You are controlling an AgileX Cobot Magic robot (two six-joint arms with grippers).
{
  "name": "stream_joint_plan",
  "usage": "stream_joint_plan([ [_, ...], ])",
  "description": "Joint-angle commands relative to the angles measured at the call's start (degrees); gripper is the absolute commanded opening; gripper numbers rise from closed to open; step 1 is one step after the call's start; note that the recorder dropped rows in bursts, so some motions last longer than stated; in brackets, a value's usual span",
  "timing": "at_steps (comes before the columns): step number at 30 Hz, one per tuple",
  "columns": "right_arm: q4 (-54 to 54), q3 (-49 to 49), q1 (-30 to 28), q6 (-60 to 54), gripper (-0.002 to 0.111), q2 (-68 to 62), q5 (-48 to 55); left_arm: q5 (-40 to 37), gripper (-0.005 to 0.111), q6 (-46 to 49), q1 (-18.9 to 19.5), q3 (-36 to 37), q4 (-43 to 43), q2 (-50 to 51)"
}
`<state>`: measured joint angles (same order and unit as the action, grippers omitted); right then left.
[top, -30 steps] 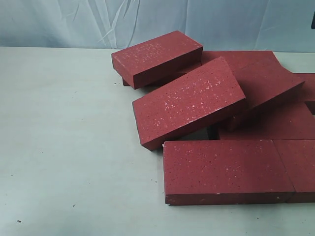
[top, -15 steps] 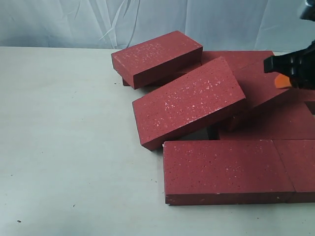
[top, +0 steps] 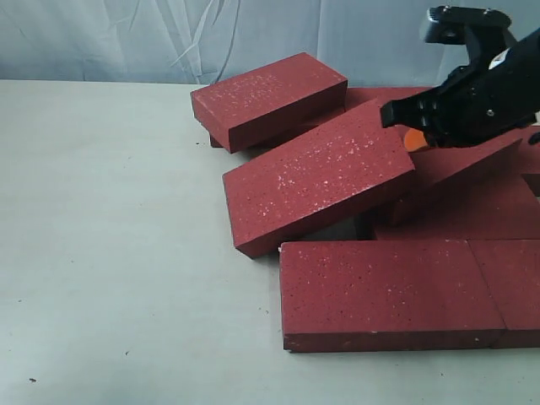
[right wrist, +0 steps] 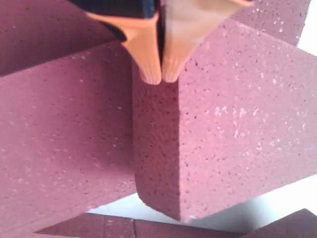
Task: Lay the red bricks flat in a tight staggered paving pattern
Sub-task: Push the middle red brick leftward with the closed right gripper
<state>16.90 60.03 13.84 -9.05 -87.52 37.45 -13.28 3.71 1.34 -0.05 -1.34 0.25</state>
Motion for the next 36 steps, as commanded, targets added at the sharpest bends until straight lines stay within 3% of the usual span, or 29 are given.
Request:
stream_joint_plan([
  [1, 1.7, 2.5, 4.0, -0.4, -0.001, -3.5, -0.6, 0.4, 0.000, -0.3, 0.3, 0.1, 0.0, -0.3],
  [12, 4.5, 3.7, 15.5, -0.4, -0.001, -11.1, -8.9, 0.4, 0.000, -0.3, 0.3, 0.1, 0.0, -0.3],
  [17, 4.6, 3.7, 18.2, -0.4, -0.001, -12.8, -12.4, 0.4, 0.000, -0.3, 0.3, 0.1, 0.0, -0.3],
  [25, 6.0, 3.9, 18.2, -0.3, -0.001, -11.5, -10.6, 0.4, 0.000, -0.3, 0.3, 0.1, 0.0, -0.3],
  [36, 4.5, 9.1, 10.9, 0.1, -0.001, -7.2, 2.5, 0.4, 0.000, -0.3, 0.3, 0.1, 0.0, -0.3],
])
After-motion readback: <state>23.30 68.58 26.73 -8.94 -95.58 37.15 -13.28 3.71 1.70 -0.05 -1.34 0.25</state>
